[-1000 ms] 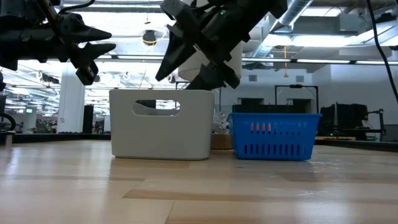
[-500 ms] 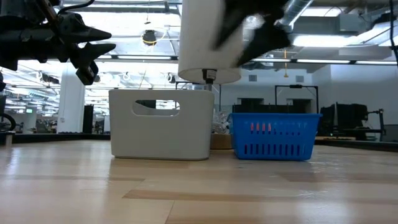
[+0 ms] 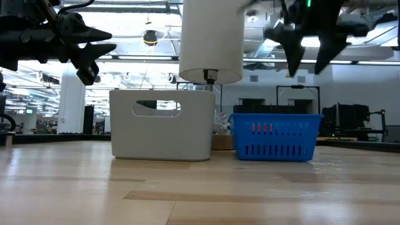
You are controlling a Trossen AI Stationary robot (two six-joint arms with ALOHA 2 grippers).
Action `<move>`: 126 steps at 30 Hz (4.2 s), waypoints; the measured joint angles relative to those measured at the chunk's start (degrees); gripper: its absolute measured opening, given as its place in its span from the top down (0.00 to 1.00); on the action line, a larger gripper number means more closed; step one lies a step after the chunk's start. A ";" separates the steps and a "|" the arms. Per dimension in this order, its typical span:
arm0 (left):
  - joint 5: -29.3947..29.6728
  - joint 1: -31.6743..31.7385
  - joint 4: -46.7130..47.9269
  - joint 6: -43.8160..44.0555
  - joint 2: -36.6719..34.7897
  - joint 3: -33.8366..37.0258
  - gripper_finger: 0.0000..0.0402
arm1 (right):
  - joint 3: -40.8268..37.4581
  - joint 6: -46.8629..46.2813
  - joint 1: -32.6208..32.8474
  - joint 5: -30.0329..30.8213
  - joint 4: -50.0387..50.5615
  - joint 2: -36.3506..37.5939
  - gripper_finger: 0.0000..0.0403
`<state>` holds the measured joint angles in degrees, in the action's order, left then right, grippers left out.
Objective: Pick & Place Office items
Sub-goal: Put the blue charger adapter into the gray bin
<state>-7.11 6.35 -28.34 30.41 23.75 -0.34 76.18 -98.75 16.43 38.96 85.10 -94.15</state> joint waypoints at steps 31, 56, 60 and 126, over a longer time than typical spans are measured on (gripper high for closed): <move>1.14 0.00 -1.25 2.90 -0.01 0.00 0.77 | -57.49 21.67 -44.25 -19.14 -74.31 59.33 0.34; 1.27 -0.01 -1.10 4.81 -0.02 0.00 0.77 | -29.56 104.74 -60.67 -46.67 -46.39 32.39 0.34; 1.29 -0.02 -1.05 5.01 -0.01 0.00 0.77 | -23.88 115.48 -58.12 -45.99 -37.29 24.04 0.34; 1.52 -3.08 -0.86 7.33 -0.01 0.00 0.77 | -15.97 122.53 -61.37 -57.70 -23.45 3.92 0.70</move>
<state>-5.59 3.27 -29.20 37.75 23.74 -0.34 60.20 23.78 -44.94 -18.74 61.65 -90.24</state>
